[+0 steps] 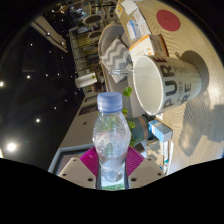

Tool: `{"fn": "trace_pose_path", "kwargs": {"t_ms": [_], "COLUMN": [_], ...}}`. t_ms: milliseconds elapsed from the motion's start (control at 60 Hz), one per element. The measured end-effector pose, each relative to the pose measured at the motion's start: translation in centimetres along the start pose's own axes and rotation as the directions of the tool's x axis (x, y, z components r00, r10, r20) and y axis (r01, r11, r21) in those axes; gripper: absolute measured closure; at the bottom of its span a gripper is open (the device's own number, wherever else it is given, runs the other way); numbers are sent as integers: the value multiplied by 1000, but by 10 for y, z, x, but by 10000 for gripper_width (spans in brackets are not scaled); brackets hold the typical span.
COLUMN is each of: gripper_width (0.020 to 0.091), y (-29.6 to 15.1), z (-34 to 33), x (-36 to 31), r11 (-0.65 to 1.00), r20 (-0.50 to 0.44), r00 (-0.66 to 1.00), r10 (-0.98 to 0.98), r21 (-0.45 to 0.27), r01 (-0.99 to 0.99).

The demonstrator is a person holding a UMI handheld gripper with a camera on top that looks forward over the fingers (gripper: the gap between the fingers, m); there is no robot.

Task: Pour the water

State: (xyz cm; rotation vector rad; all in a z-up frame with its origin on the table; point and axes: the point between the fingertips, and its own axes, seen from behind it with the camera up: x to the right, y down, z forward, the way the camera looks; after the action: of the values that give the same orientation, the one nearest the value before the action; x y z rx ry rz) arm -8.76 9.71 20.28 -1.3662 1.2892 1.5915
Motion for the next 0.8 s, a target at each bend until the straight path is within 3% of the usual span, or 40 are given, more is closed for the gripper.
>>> {"fn": "trace_pose_path", "kwargs": {"t_ms": [150, 400, 500, 600, 800], "gripper_width": [793, 796, 795, 795, 791], "y": [-1, -1, 1, 2, -21], "z": [2, -3, -8, -17, -42], "x": [10, 7, -4, -30, -128], "r11": [985, 994, 998, 945, 566], "r20": [13, -7, -44, -66, -95], "r00": [985, 994, 998, 944, 565], "r10": [174, 106, -48, -324, -820], "r21": [-18, -29, -44, -56, 18], "r01": [-174, -106, 46, 321, 824]}}
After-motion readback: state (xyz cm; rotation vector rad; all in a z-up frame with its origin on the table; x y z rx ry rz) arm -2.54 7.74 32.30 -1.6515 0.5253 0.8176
